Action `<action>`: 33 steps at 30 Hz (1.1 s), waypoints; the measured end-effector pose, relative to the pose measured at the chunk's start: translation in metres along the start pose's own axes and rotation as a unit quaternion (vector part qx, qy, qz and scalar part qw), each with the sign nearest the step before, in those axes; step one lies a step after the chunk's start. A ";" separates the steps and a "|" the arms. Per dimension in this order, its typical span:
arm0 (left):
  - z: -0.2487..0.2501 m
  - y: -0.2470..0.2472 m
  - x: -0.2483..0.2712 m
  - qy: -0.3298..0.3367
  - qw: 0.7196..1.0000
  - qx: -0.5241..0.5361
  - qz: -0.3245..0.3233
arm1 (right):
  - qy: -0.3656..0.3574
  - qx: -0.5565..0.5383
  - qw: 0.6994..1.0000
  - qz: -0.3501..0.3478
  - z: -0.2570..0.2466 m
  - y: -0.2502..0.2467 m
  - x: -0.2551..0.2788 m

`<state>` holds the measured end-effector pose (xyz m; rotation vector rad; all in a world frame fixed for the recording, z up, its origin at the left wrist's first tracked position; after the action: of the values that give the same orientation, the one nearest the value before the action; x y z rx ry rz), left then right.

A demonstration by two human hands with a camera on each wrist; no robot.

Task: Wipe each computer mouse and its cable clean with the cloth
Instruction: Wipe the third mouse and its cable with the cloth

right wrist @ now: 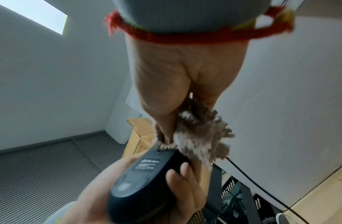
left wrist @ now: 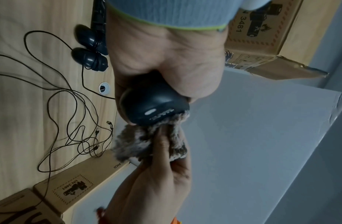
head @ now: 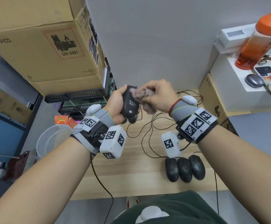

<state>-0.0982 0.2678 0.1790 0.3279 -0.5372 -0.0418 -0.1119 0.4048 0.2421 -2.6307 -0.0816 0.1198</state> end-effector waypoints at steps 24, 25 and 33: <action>0.004 0.008 0.017 -0.001 0.985 -0.161 -0.070 | 0.070 -0.058 0.979 -0.184 0.034 0.013 0.003; 0.004 0.009 0.016 0.003 0.982 -0.173 -0.070 | 0.084 -0.007 0.981 -0.177 0.040 0.013 0.001; 0.025 0.000 0.009 0.131 0.943 -0.302 -0.043 | 0.208 0.150 0.963 -0.078 0.102 -0.028 -0.001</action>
<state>-0.1037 0.2588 0.2035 -0.2431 -0.2236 -0.2401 -0.1244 0.4785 0.1667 -2.2815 -0.1150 -0.4389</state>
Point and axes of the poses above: each hand's wrist, its own x-axis away from the middle knuckle, its own y-axis out of the palm, z = x × y, the point moved 9 cm from there along -x, towards the middle knuckle, and after that the axes turned 5 degrees about y, right-handed, at the moved point
